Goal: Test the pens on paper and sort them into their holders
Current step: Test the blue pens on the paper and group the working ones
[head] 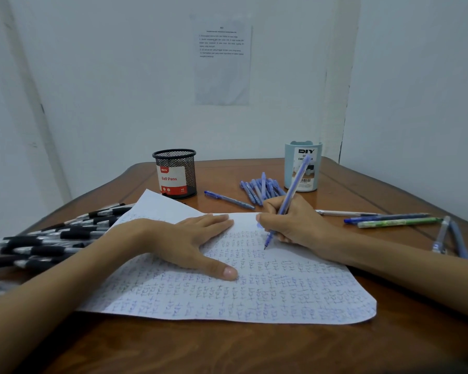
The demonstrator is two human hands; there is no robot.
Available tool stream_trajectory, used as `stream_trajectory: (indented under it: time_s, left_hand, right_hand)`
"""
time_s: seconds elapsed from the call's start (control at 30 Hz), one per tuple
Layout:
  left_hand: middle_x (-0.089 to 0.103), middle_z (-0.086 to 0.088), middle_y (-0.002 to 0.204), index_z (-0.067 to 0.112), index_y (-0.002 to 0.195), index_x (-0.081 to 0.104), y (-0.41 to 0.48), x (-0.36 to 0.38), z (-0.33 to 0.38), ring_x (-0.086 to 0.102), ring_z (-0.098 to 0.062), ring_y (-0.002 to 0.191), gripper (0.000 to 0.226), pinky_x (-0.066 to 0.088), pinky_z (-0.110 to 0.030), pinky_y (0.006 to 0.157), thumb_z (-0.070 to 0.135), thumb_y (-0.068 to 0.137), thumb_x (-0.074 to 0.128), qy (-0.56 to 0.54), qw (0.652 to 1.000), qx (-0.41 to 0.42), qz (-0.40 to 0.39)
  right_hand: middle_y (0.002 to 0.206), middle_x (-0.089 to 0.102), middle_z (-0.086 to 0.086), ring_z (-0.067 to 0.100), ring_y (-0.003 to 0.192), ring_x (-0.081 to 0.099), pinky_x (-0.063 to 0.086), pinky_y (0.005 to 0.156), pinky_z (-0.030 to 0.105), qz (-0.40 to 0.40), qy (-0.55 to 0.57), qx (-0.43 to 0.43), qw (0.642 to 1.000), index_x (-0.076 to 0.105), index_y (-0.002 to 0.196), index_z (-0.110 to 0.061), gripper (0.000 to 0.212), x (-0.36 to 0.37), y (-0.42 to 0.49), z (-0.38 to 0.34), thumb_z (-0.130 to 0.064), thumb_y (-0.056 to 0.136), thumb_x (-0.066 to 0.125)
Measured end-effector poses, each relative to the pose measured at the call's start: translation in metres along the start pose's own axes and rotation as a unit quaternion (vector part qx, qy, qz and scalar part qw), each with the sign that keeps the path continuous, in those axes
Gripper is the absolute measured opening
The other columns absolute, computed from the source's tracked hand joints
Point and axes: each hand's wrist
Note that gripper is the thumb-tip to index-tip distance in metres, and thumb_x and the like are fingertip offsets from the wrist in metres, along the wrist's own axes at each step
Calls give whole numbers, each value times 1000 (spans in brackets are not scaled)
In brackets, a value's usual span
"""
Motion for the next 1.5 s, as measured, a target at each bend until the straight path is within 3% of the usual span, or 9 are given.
stream_trajectory:
  time_s: [0.13,0.37,0.5,0.6,0.7,0.97,1.1,1.3,1.5]
  left_hand:
    - [-24,23,150,42,142,-20,1,0,-3,-14,-11,142,147,1,-43,115,103,16,23,2,1000,13,-5]
    - [-23,24,151,40,143,-19,4,3,-8,-12,-9,142,140,1,-41,114,103,26,23,4,999,25,19]
    - [-2,14,156,27,149,1,4,4,-1,5,-9,142,94,11,-32,113,72,70,25,-45,994,43,86]
    - [24,9,150,24,144,24,7,6,2,25,-7,133,81,23,-28,110,65,74,29,-77,982,52,163]
    - [38,10,140,25,136,38,14,9,0,37,-5,122,66,33,-26,103,62,81,40,-82,971,47,219]
    - [64,17,101,34,99,62,18,10,0,59,4,93,27,46,-8,76,39,74,72,-201,881,143,403]
    - [66,21,92,42,92,62,16,8,5,62,4,88,24,48,-11,75,43,69,68,-207,874,171,406]
    - [73,7,85,25,90,73,20,9,7,66,-6,77,20,53,-15,68,28,70,73,-257,860,207,389]
    - [73,0,86,23,92,74,13,4,7,67,-9,81,24,55,-21,70,32,72,64,-473,790,208,329]
  right_hand:
    - [37,41,-4,5,34,39,35,38,14,-14,4,-14,1000,40,51,-10,42,-1,-1,0,-4,88,60]
    - [64,66,-4,4,50,60,50,44,16,27,49,-31,998,62,74,-15,23,-21,8,-8,-37,69,60]
    - [68,68,-10,3,63,62,49,55,11,-3,-64,-57,996,65,82,-7,13,-45,17,-2,-19,84,61]
    - [78,62,-11,-5,68,59,43,59,4,-25,-246,-60,967,67,87,-12,14,-42,15,9,-24,80,70]
    - [71,59,-14,-15,62,55,41,56,3,-50,-260,-59,963,66,77,-16,8,-37,16,6,-20,78,73]
    - [73,68,15,15,58,64,55,56,22,-64,-1,0,998,60,75,-5,15,-24,3,-4,-3,73,75]
    - [68,66,11,18,60,65,58,60,26,-61,46,12,997,58,78,-4,18,-18,-3,-9,-1,73,75]
    - [72,67,9,21,68,65,60,68,32,-82,112,34,990,57,82,-4,18,-14,-6,-9,2,74,72]
    - [73,69,1,14,63,65,53,52,22,-27,156,78,984,61,86,-13,31,-13,-2,-11,-42,75,61]
Point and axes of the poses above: each hand's wrist, its own y-axis towards the middle knuckle, its own x-axis out of the palm, z = x × y
